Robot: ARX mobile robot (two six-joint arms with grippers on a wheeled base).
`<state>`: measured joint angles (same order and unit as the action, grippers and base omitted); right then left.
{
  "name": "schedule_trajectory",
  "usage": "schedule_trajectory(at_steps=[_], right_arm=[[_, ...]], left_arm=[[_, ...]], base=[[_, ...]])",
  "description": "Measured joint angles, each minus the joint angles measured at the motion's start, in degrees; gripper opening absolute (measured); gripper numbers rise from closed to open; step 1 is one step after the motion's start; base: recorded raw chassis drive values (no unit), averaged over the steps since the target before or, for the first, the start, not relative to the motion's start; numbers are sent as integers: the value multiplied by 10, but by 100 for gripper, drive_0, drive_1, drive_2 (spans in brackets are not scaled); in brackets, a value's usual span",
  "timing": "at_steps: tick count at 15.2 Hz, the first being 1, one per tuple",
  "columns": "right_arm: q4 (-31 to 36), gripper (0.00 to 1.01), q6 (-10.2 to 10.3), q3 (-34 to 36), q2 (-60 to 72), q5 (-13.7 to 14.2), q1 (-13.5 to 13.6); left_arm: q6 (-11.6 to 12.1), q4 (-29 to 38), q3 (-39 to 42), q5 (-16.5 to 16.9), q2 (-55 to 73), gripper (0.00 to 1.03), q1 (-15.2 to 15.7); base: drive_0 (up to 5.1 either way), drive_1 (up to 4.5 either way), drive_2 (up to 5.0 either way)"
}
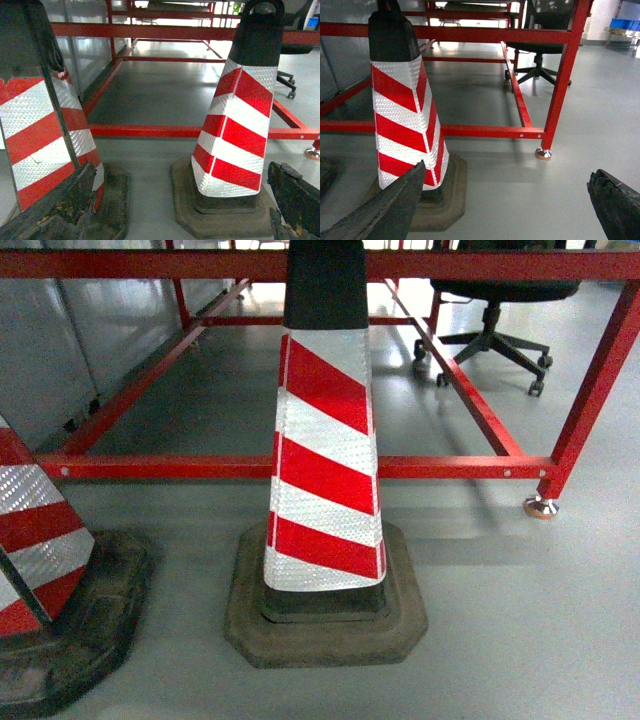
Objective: Sort blue parts and orange caps into right shelf containers
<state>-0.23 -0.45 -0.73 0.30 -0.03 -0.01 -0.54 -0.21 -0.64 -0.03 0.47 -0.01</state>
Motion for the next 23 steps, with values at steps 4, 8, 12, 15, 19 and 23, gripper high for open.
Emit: schedule_trajectory(at_steps=[4, 8, 12, 15, 19, 23], right_arm=[[0, 98, 0, 0, 0, 0, 0], [0, 98, 0, 0, 0, 0, 0], [0, 98, 0, 0, 0, 0, 0], [0, 98, 0, 0, 0, 0, 0], [-2, 98, 0, 0, 0, 0, 0], [-1, 98, 0, 0, 0, 0, 0]], left_arm=[[0, 0, 0, 0, 0, 98, 0], [0, 0, 0, 0, 0, 98, 0], [0, 0, 0, 0, 0, 98, 0], [0, 0, 0, 0, 0, 98, 0], [0, -2, 0, 0, 0, 98, 0], [1, 0, 0, 2, 0, 98, 0]], base=[[0, 0, 0], [0, 0, 0], [0, 0, 0], [0, 0, 0], [0, 0, 0], [0, 0, 0]])
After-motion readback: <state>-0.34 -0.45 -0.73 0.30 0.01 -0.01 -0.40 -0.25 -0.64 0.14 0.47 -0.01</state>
